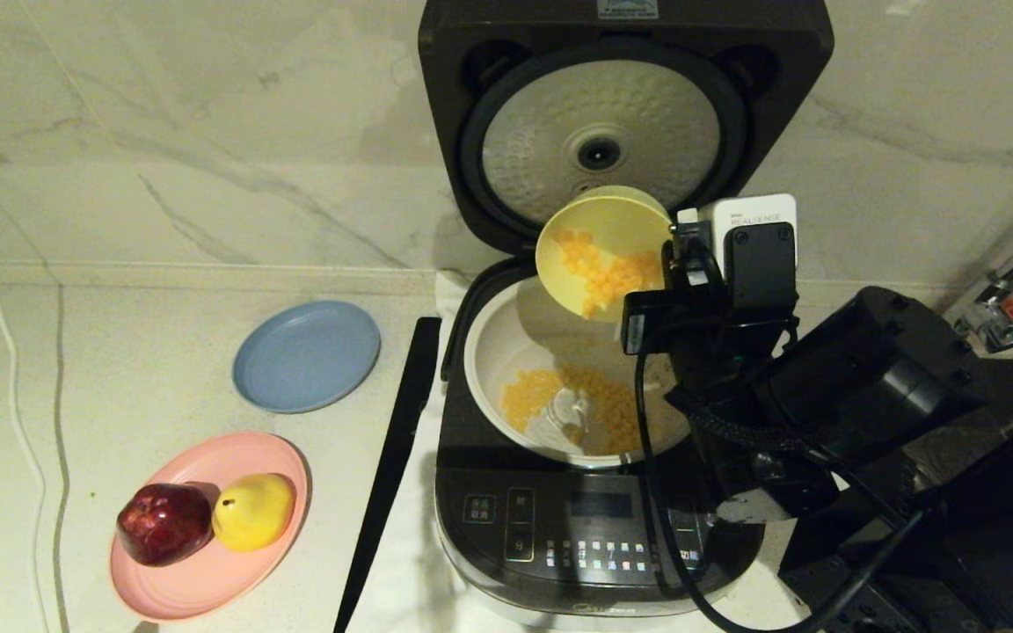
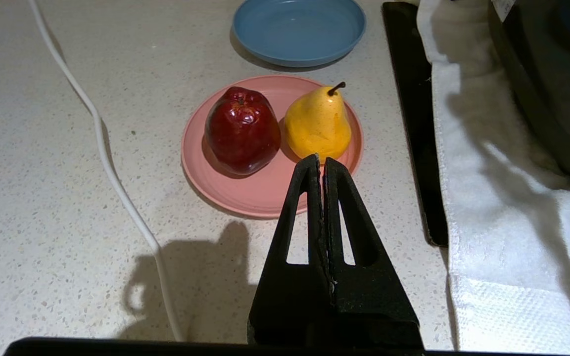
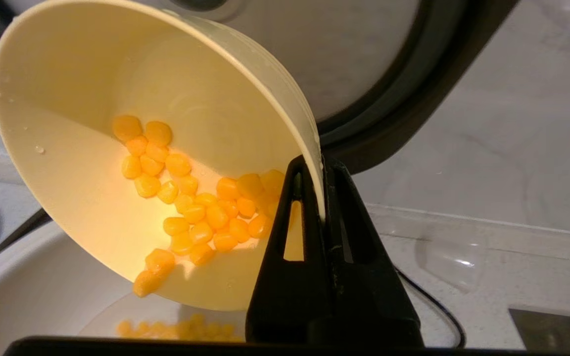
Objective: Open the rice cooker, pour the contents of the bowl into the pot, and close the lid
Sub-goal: Pour the water from the bowl into the rice cooker
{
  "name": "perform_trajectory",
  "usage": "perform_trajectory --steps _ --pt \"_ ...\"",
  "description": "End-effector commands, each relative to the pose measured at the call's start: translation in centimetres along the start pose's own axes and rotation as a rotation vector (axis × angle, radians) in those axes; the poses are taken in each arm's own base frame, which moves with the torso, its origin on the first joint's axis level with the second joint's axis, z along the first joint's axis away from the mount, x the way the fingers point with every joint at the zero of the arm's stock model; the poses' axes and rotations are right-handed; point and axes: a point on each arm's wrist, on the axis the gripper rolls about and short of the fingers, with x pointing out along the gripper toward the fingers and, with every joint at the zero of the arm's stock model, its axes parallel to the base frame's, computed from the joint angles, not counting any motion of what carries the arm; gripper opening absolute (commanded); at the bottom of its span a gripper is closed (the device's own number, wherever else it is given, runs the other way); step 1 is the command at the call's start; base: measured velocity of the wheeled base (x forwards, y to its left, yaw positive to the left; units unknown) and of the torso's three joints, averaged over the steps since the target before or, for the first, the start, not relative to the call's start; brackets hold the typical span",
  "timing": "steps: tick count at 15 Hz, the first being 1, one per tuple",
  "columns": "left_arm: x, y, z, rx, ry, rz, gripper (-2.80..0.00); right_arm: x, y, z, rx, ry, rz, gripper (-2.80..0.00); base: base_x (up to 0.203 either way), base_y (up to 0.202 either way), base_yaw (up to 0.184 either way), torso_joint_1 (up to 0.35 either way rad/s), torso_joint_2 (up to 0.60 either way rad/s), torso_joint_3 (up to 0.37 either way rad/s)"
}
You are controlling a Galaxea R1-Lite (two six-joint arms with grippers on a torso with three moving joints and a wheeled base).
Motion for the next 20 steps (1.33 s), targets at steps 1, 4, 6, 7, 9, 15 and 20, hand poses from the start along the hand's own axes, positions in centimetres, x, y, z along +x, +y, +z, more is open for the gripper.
perform_trajectory --steps 1,4,6,7,9,15,20 --pt "0.1 0.0 -0.2 0.000 0.008 -0.001 -2.80 -1.1 -0.2 -0.5 -0.023 0.025 0.016 -2.80 0.000 0.000 0.000 0.000 0.00 0.000" --pt "0.1 0.0 -0.2 0.000 0.008 -0.001 -2.80 -0.7 -0.1 0.7 0.015 -0.001 -0.007 -2.80 0.000 0.000 0.000 0.000 0.00 0.000" --pt "0.1 0.0 -0.2 0.000 0.008 0.000 -2.80 -1.7 0.1 -1.9 -0.057 0.069 0.023 -2.80 0.000 0.000 0.000 0.000 0.00 0.000" --pt "0.1 0.0 -0.2 0.000 0.008 0.000 -2.80 -1.5 -0.1 -1.6 -0.051 0.062 0.013 -2.80 0.000 0.000 0.000 0.000 0.00 0.000" --pt "0.1 0.0 -0.2 0.000 0.008 0.000 -2.80 -0.1 -0.3 0.5 0.017 -0.002 -0.032 -2.80 0.000 0.000 0.000 0.000 0.00 0.000" --pt "0.1 0.0 -0.2 0.000 0.008 -0.001 -2.80 0.5 -0.8 -0.7 -0.028 0.020 -0.048 -2.80 0.000 0.000 0.000 0.000 0.00 0.000" --pt "0.1 0.0 -0.2 0.000 0.008 -0.001 -2.80 -0.1 -1.4 -0.8 -0.074 0.024 -0.018 -2.80 0.000 0.000 0.000 0.000 0.00 0.000"
